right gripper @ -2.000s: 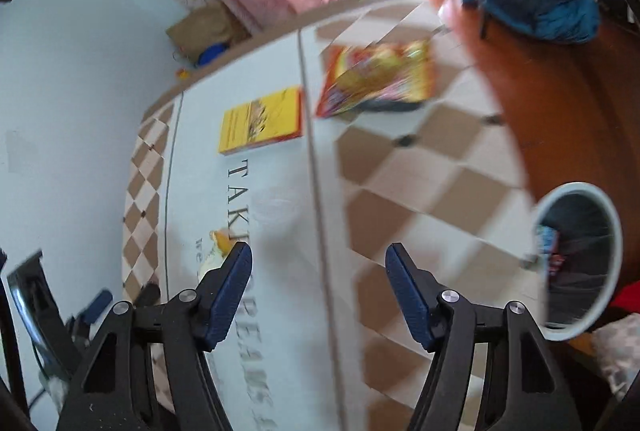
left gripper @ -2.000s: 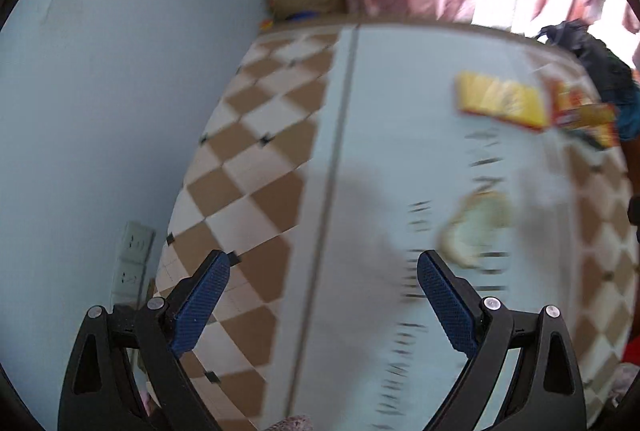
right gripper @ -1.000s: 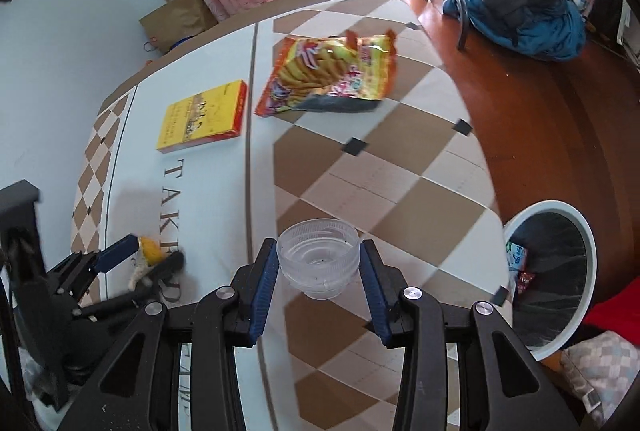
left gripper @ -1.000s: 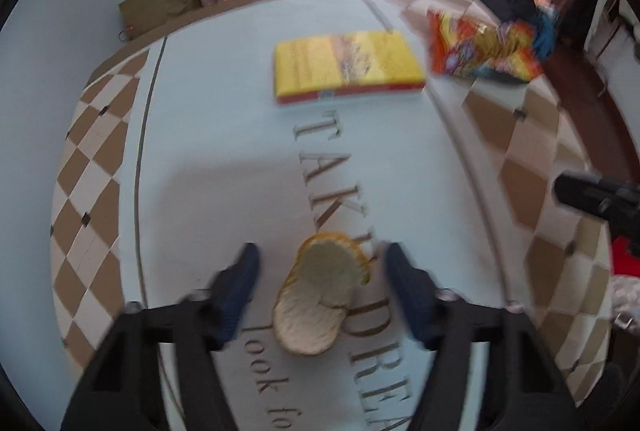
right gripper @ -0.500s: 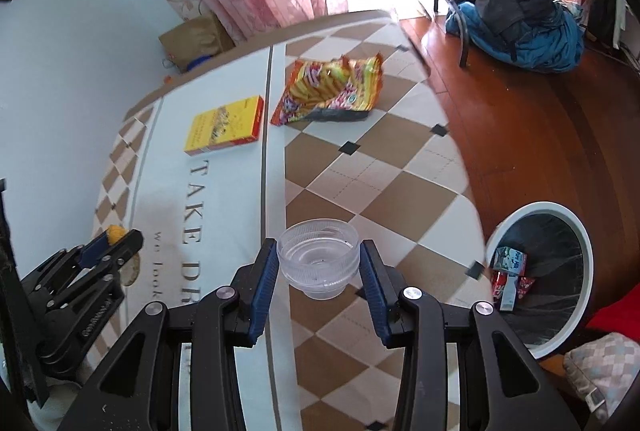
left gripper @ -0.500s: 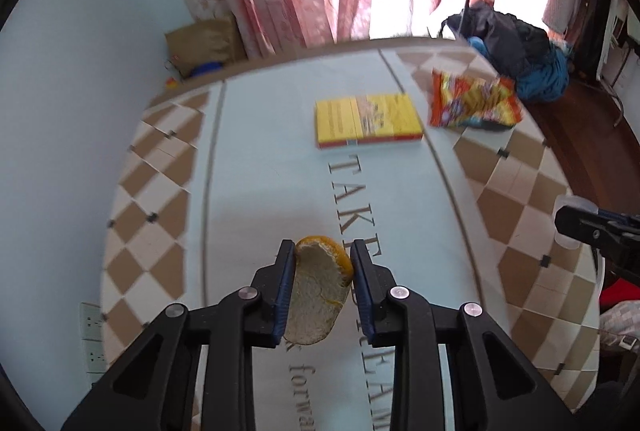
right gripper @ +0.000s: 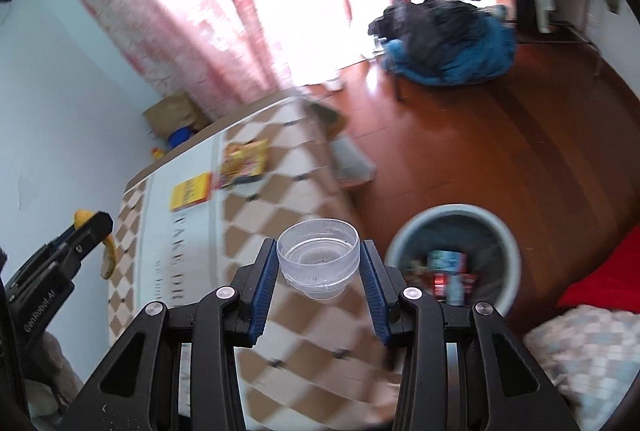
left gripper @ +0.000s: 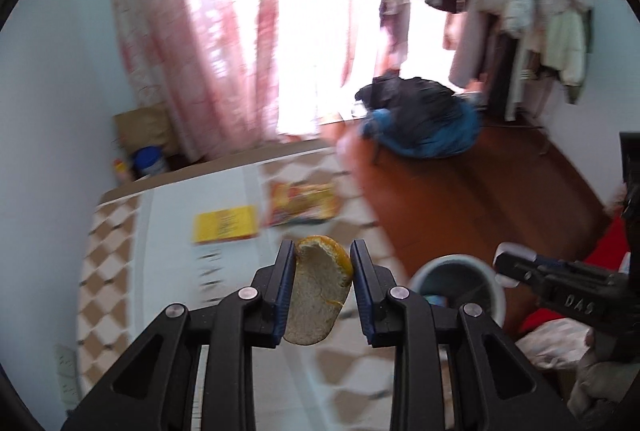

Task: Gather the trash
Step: 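Carry the bread slice and clear cup over the bin and release both, then move both open tools back toward the yellow box and snack bag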

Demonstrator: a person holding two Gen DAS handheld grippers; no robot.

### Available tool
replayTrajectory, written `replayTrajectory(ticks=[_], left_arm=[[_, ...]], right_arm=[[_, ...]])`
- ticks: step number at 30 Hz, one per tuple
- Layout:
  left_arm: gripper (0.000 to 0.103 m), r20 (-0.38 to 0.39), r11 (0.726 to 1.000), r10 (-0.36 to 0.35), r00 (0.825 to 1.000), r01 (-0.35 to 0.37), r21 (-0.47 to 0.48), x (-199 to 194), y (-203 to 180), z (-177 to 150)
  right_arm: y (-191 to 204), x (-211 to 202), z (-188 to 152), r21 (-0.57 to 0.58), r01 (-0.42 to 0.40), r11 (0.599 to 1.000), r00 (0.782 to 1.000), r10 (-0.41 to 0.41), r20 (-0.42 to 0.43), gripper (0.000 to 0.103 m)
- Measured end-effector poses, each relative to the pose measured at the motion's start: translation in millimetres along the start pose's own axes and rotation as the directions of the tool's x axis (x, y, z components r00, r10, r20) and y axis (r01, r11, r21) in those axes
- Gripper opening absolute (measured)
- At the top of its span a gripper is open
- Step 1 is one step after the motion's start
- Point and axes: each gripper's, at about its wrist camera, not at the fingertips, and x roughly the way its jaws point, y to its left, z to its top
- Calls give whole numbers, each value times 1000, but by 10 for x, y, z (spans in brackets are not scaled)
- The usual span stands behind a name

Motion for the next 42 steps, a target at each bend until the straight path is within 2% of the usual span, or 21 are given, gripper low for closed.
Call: replayTrajectory(ticks=[4, 7, 10, 11, 13, 14, 16, 20, 21, 22, 23, 24, 25, 26, 28, 29, 30, 32, 35, 42], left_arm=[[24, -36, 995, -94, 995, 95, 21, 214, -614, 51], [24, -96, 986, -161, 982, 163, 18, 509, -1009, 23], [25, -198, 969, -244, 949, 245, -17, 927, -1326, -49], [25, -251, 962, -272, 929, 271, -37, 1145, -1430, -91], [25, -314, 956, -290, 904, 287, -56, 1386, -1559, -149], [25, -360, 956, -291, 886, 286, -67, 1591, -1621, -195], [25, -405, 957, -285, 869, 282, -69, 1798, -1705, -241], [26, -500, 953, -294, 814, 289, -89, 2218, -1848, -313], [27, -517, 955, -286, 806, 283, -88, 2286, -1862, -320], [36, -536, 960, -268, 801, 271, -74, 2375, -1887, -324], [43, -535, 960, -267, 801, 268, -78, 2399, -1893, -353], [63, -534, 962, -263, 804, 260, -83, 2424, -1883, -360], [83, -533, 965, -252, 808, 248, -82, 2448, -1879, -372], [89, -528, 970, -236, 815, 232, -77, 2451, -1859, -378], [95, -529, 977, -201, 824, 206, -51, 2449, -1813, -426], [98, -532, 982, -171, 829, 185, -26, 2453, -1808, -448], [103, -532, 986, -141, 835, 166, -2, 2445, -1789, -475], [103, -515, 992, -77, 854, 119, 49, 2411, -1778, -510], [103, -489, 994, -21, 872, 72, 85, 2320, -1758, -558], [103, -464, 989, 16, 886, 54, 138, 2165, -1808, -638]], right_arm=[[-607, -181, -6, 40, 64, 997, 998, -65, 2, 43], [-1091, -101, -40, 72, 118, 990, 993, -117, -26, 43], [-1461, 135, -126, 105, 144, 984, 987, -136, -81, 43], [-1595, 256, -165, 119, 148, 982, 985, -136, -108, 43], [-1760, 468, -237, 138, 153, 979, 980, -132, -151, 43], [-1846, 592, -280, 148, 157, 976, 976, -131, -173, 43], [-1994, 829, -347, 160, 167, 973, 968, -131, -212, 43], [-2198, 1203, -416, 178, 181, 967, 955, -130, -266, 43], [-2254, 1295, -429, 179, 190, 965, 951, -136, -277, 44], [-2308, 1365, -437, 181, 191, 965, 948, -133, -290, 44], [-2358, 1423, -447, 191, 192, 963, 946, -130, -297, 44], [-2409, 1496, -455, 198, 201, 959, 942, -133, -307, 45], [-2435, 1553, -454, 199, 208, 958, 938, -138, -318, 55], [-2448, 1600, -462, 204, 217, 955, 934, -142, -328, 62], [-2475, 1647, -475, 207, 231, 951, 928, -152, -339, 98], [-2484, 1663, -487, 204, 242, 949, 923, -160, -350, 103], [-2487, 1675, -501, 196, 255, 947, 918, -174, -356, 103], [-2477, 1661, -536, 176, 300, 938, 903, -219, -370, 103], [-2474, 1601, -557, 155, 344, 926, 890, -268, -369, 103], [-2410, 1382, -592, 142, 373, 917, 885, -305, -353, 103]])
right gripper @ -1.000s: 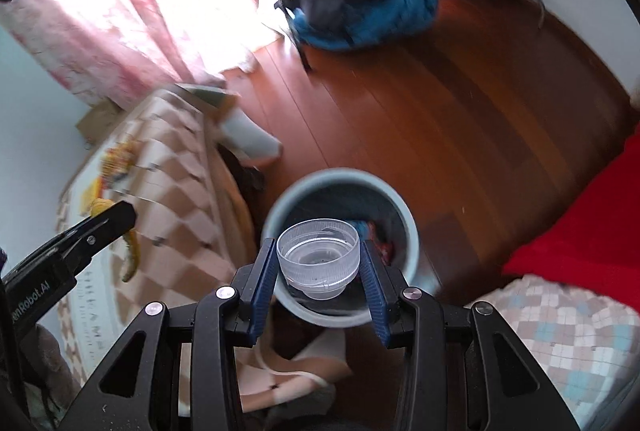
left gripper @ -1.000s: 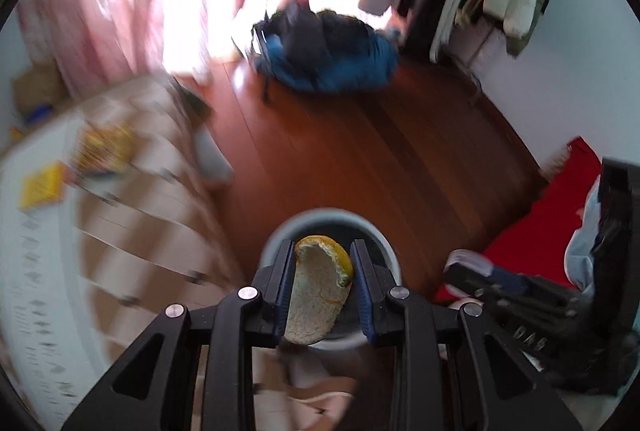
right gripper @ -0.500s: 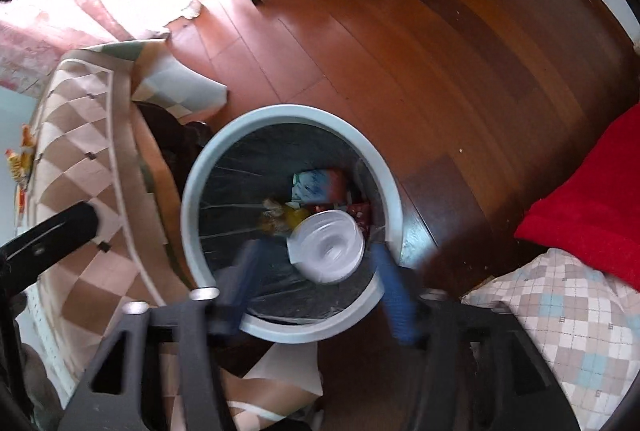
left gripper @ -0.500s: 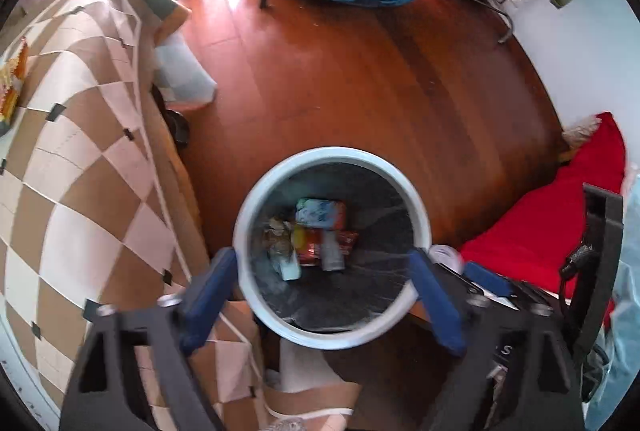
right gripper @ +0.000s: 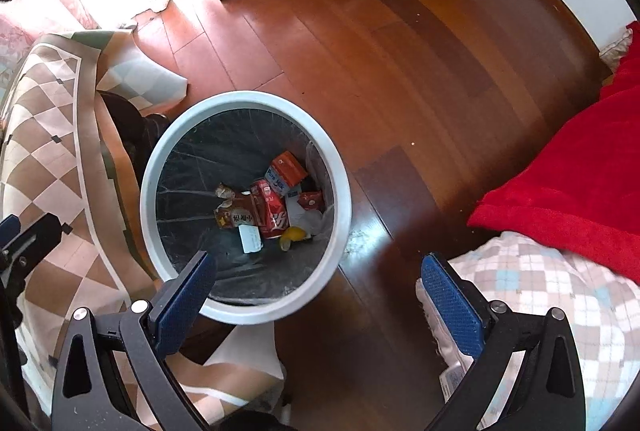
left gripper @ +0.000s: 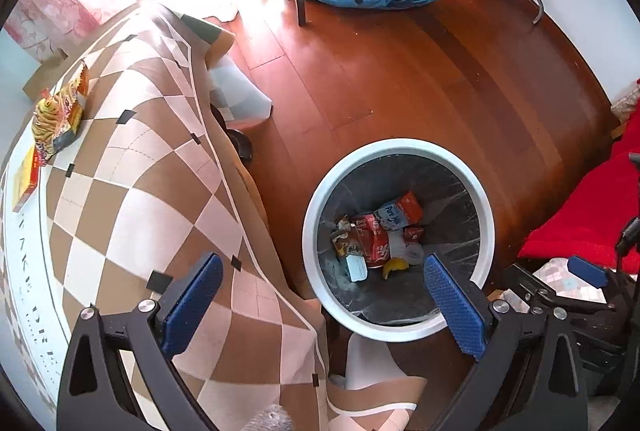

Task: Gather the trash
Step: 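Move both open tools back toward the yellow box and snack bag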

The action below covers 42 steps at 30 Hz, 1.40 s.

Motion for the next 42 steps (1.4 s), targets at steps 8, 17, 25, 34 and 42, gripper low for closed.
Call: replayTrajectory(ticks=[8, 17, 25, 34, 42], left_arm=[[103, 64, 1000, 8, 998, -9, 22, -402, -71, -86], [103, 167, 1000, -28, 986, 25, 16, -1150, 37, -359], [103, 273, 1000, -6, 962, 8, -5, -1929, 278, -609], [103, 325, 985, 87, 942, -32, -171, -2359, 1156, -728], [103, 214, 913, 305, 928, -221, -343, -1795, 2425, -581]], right_arm=[[-102, -525, -169, 34, -14, 999, 998, 12, 59, 103], [-88, -1400, -523, 54, -39, 998, 984, 29, 173, 103], [128, -2361, -871, 51, -121, 991, 950, 101, 295, 103], [1031, -2917, -913, -91, -250, 964, 906, 266, 331, 103], [2511, -2231, -248, -249, -307, 919, 922, 352, 164, 103]])
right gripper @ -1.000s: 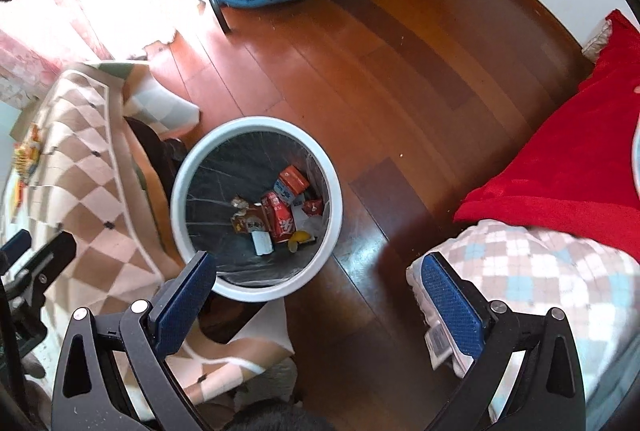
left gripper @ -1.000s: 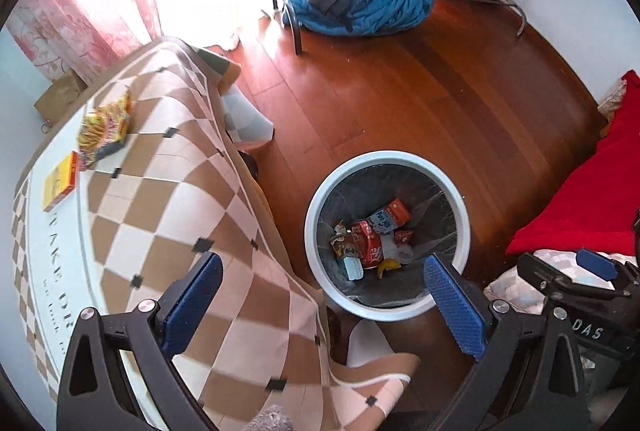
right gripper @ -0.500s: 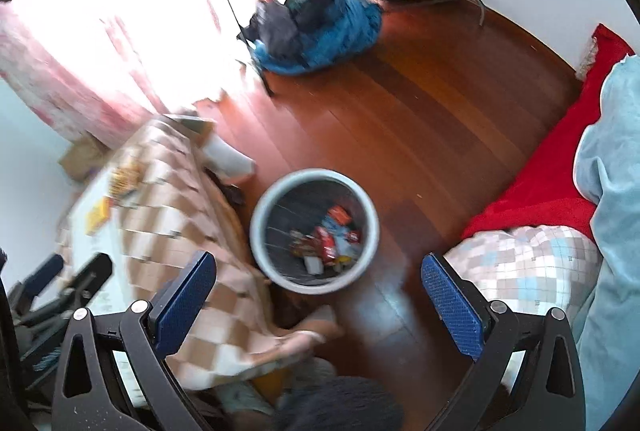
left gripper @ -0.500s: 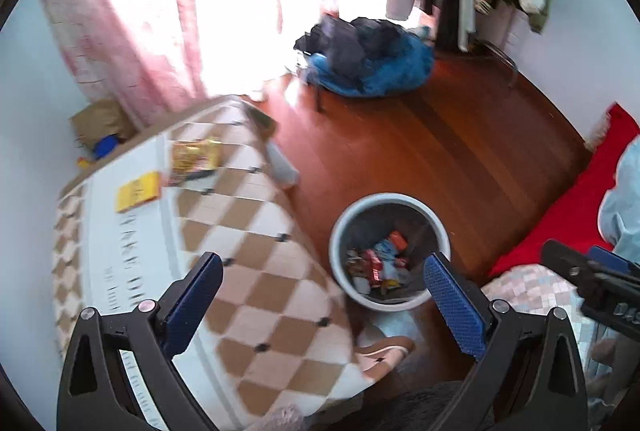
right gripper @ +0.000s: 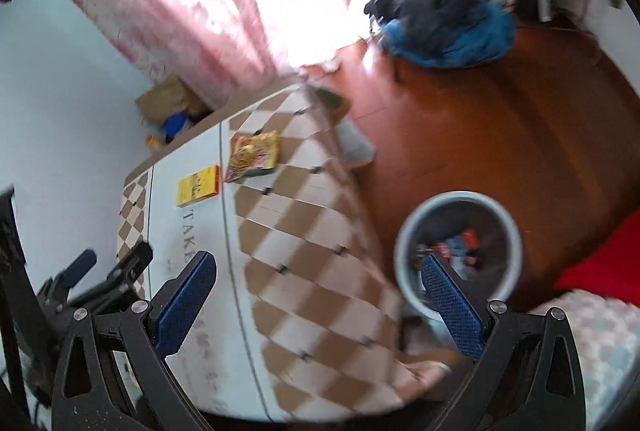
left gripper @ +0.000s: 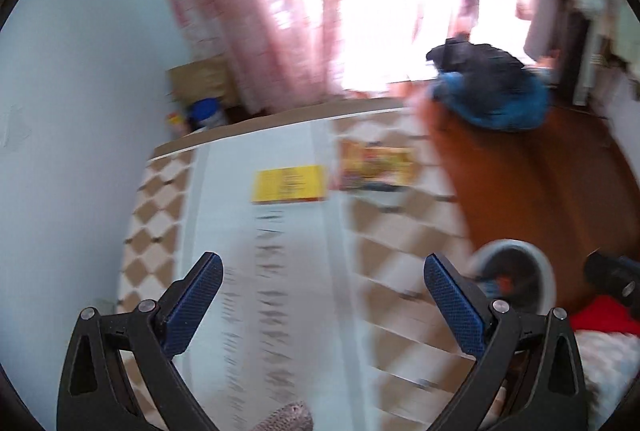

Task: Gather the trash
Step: 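Move both open tools back toward the yellow box and snack bag, then grasp the orange snack bag with the right tool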

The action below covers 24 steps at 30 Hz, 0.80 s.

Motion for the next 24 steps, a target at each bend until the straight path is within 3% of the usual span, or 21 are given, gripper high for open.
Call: replayTrajectory(ticks=[4, 8, 12, 19, 20, 21, 23, 24], left_arm=[[103, -52, 990, 138, 989, -138, 6, 723, 483, 96], [103, -72, 981, 189, 979, -185, 57, 1249, 801, 152], [103, -75, 974, 185, 980, -173, 145, 1683, 935, 235], [103, -74, 955, 139, 988, -114, 274, 1978, 953, 357], [103, -70, 953, 120, 990, -95, 288, 1976, 941, 372], [103, -66, 948, 113, 991, -88, 307, 1983, 914, 394], [103, -56, 932, 93, 994, -67, 357, 1984, 851, 430], [103, -50, 922, 87, 995, -62, 382, 1976, 814, 446]], right_arm=[[300, 827, 386, 17, -36, 999, 995, 37, -94, 103], [490, 1623, 779, 7, -3, 1000, 989, 4, -150, 103], [616, 2124, 1021, -44, 28, 999, 984, -35, -174, 103], [854, 2683, 1150, -189, 78, 979, 968, -120, -222, 101], [874, 2715, 1139, -205, 83, 975, 968, -128, -216, 89], [886, 2705, 1122, -220, 100, 970, 969, -145, -200, 85], [928, 2672, 1102, -259, 121, 958, 972, -167, -163, 52], [948, 2649, 1081, -280, 129, 951, 973, -176, -149, 43]])
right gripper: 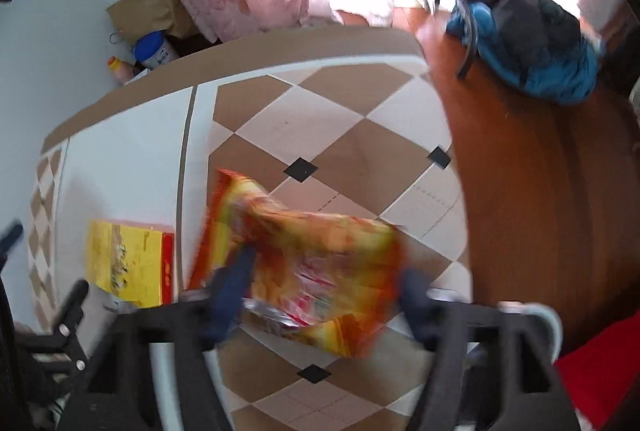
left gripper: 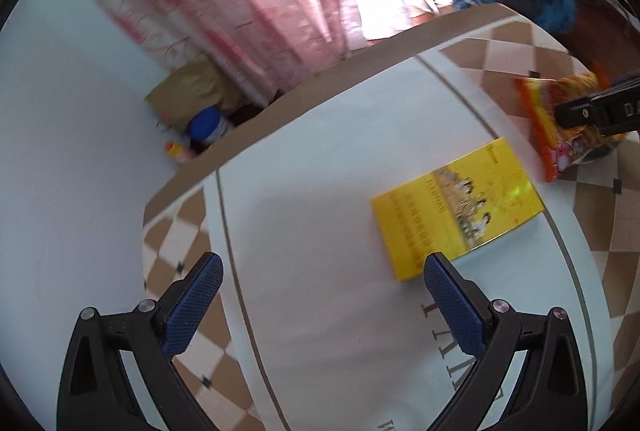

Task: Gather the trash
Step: 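Grasp the orange snack bag with the right tool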

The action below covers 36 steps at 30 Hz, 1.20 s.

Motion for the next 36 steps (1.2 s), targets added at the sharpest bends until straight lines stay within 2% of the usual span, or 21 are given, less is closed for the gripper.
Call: replayTrajectory(ticks=[2, 4, 7, 11, 15, 17, 18, 20, 21, 25, 27, 29, 31, 32, 34, 35, 36], left_arm=[[103, 18, 997, -26, 999, 25, 67, -17, -87, 69], [103, 22, 989, -70, 997, 67, 132, -20, -183, 130], [103, 15, 962, -134, 991, 127, 242, -10, -353, 207], [103, -16, 913, -141, 990, 136, 384, 108, -566, 297], [102, -24, 893, -178, 984, 171, 417, 164, -597, 382], [100, -38, 889, -219, 975, 216, 403, 182, -567, 406], [88, -44, 885, -247, 968, 244, 397, 190, -565, 416], [76, -68, 885, -306, 950, 310, 348, 188, -518, 428], [67, -84, 881, -339, 937, 347, 321, 195, -497, 428], [65, -90, 894, -364, 927, 375, 244, 118, -466, 357], [58, -96, 904, -377, 921, 389, 179, 102, -419, 336], [49, -105, 910, -400, 910, 408, 71, 45, -354, 258], [47, -107, 916, -400, 910, 399, -34, -15, -296, 110], [47, -103, 909, -416, 904, 408, -89, -60, -269, 14], [47, -86, 901, -425, 901, 412, -137, -152, -237, -161], [48, -76, 907, -414, 907, 403, -122, -194, -242, -204], [49, -63, 927, -372, 926, 366, -84, -232, -248, -225]], right_arm=[[-2, -51, -59, -14, 4, 1000, 1000, -4, 9, 27], [-44, -130, -130, -14, -11, 1000, 1000, 12, 28, 18], [-190, -289, -304, 35, -54, 998, 998, 52, 45, 17], [-395, -418, -593, 101, -67, 993, 997, 62, 48, 15], [-529, -400, -814, 162, -90, 983, 996, 88, 21, 15], [-577, -385, -868, 194, -105, 975, 994, 105, 12, 15], [-583, -384, -883, 200, -108, 974, 994, 108, 12, 15], [-586, -395, -882, 207, -112, 972, 994, 111, 13, 15], [-585, -403, -884, 209, -113, 971, 994, 113, 14, 15], [-542, -470, -886, 219, -126, 968, 992, 124, 21, 15], [-517, -528, -948, 221, -133, 966, 991, 131, 23, 15], [-491, -569, -1027, 224, -142, 964, 990, 140, 22, 15], [-452, -597, -1125, 229, -150, 962, 988, 151, 16, 15], [-419, -607, -1213, 232, -166, 958, 986, 169, 6, 15], [-360, -610, -1353, 223, -185, 957, 981, 194, -20, 15], [-338, -607, -1391, 217, -184, 959, 980, 196, -32, 16], [-315, -599, -1438, 208, -171, 963, 981, 187, -56, 18]])
